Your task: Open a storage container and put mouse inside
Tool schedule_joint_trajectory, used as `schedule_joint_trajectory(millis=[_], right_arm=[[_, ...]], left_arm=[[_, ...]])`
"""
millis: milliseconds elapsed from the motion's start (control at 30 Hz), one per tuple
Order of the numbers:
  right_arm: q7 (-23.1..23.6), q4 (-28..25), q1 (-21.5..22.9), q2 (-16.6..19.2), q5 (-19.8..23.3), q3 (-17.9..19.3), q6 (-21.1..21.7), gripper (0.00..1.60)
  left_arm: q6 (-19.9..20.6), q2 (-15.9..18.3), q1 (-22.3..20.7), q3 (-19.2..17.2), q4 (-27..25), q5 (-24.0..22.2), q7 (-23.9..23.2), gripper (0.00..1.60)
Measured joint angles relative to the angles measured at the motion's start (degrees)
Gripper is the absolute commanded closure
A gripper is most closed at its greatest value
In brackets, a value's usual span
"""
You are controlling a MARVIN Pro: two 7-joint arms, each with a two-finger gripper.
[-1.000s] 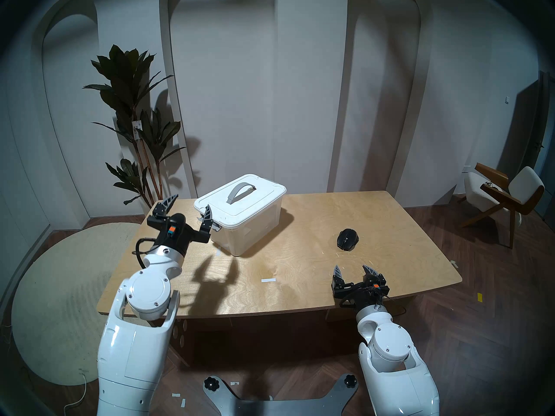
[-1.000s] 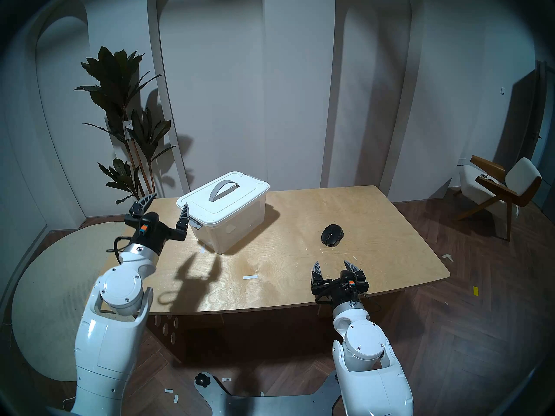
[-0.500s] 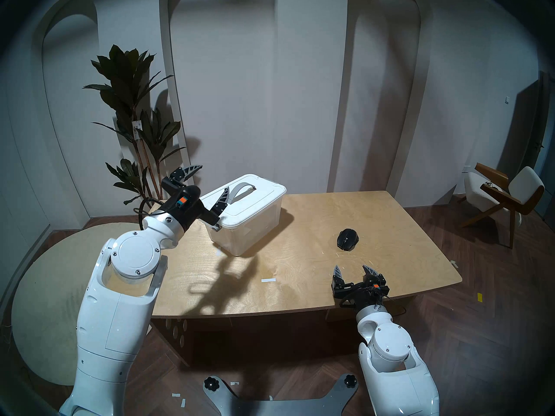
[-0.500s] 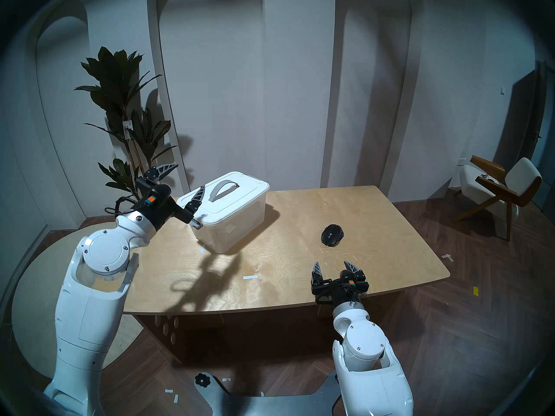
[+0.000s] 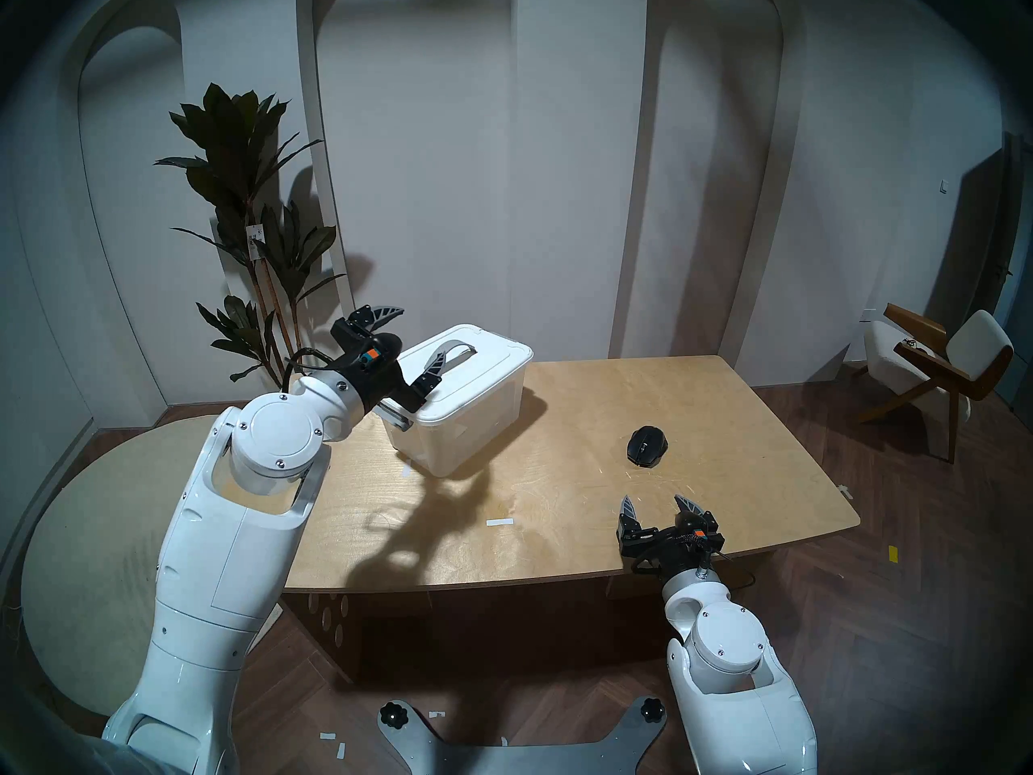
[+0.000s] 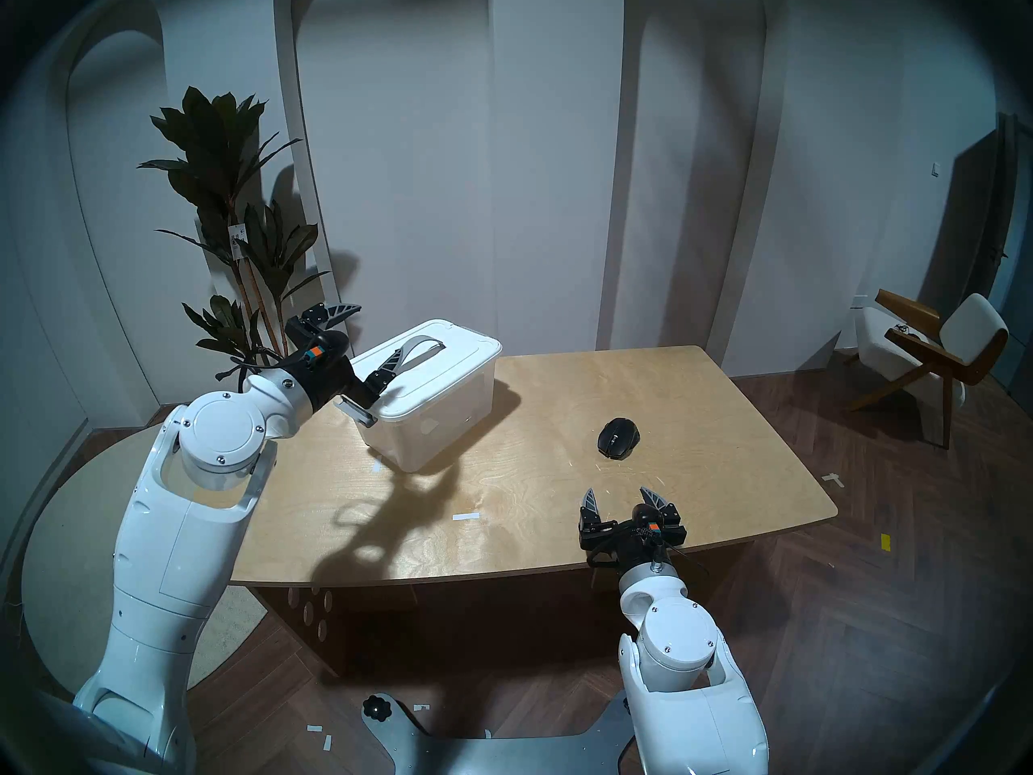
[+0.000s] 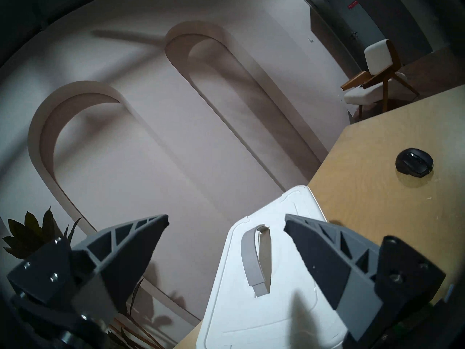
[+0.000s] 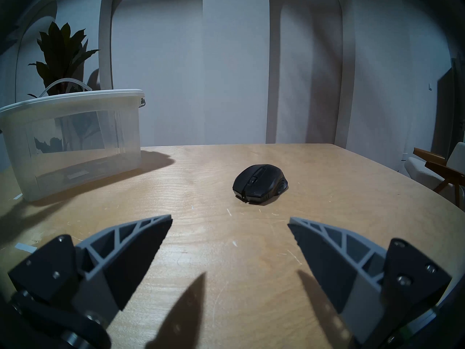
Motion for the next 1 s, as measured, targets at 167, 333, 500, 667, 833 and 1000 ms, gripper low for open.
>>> schedule_joint_trajectory(millis=[167, 333, 500, 667, 833, 1000], right_arm=[[0.00, 0.19, 0.06, 0.00, 0.00, 0.00, 0.00, 0.00], [-0.01, 0.38, 0.10, 0.00, 0.00, 0.00, 0.00, 0.00], [-0.01, 0.59, 0.18, 0.00, 0.00, 0.00, 0.00, 0.00], [-0.02, 0.77, 0.25, 0.00, 0.00, 0.00, 0.00, 0.00], [-0.03, 0.94, 0.32, 0.00, 0.00, 0.00, 0.00, 0.00], [-0.04, 1.11, 0.42, 0.00, 0.00, 0.00, 0.00, 0.00]], left_arm=[[1.22, -0.39, -2.34, 2.12, 2.99, 1.88, -0.64, 0.00], [2.37, -1.55, -4.73, 4.93, 5.77, 3.55, -1.37, 0.00], [3.73, -3.52, -7.24, 7.44, 8.86, 4.93, -1.73, 0.00], [4.92, -5.24, -9.54, 8.90, 11.78, 6.10, -1.57, 0.00], [6.26, -6.95, -11.72, 9.89, 15.17, 7.45, -0.90, 0.00], [7.82, -8.93, -14.39, 10.67, 19.22, 8.94, 0.06, 0.00]])
